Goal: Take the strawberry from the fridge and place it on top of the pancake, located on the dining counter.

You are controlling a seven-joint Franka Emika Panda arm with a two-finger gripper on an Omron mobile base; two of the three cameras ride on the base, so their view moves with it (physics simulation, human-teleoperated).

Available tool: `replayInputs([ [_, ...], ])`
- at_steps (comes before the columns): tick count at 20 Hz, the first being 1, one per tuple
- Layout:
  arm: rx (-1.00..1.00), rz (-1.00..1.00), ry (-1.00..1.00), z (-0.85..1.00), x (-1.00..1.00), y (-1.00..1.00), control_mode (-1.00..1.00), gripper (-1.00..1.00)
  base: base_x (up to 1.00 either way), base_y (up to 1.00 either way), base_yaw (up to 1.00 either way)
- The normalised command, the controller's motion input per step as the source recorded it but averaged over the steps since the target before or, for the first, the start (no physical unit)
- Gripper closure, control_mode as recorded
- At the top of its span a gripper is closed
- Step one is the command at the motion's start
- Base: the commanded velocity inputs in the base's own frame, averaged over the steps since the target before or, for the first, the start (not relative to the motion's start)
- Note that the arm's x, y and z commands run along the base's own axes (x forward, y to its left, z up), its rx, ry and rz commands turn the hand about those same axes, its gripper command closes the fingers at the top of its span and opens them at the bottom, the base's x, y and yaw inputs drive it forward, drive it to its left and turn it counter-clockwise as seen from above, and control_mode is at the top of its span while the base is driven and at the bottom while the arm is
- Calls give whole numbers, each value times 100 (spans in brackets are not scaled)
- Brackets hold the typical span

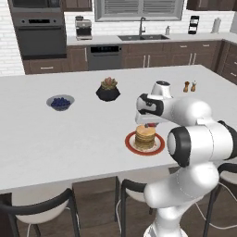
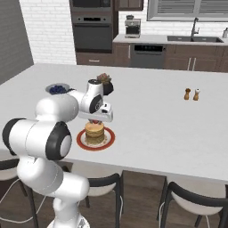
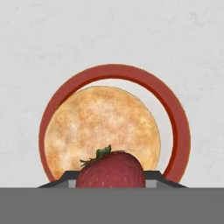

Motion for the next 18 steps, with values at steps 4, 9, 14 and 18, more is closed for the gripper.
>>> replayInputs([
  [4, -2, 0, 0, -9, 9, 0, -100, 100, 0, 0, 0],
  [9, -3, 0, 0, -9, 17, 0, -100, 100, 0, 0, 0],
  [14, -3, 0, 0, -13, 8, 1, -100, 100, 0, 0, 0],
  [18, -3, 0, 0, -16, 0, 2, -100, 100, 0, 0, 0],
])
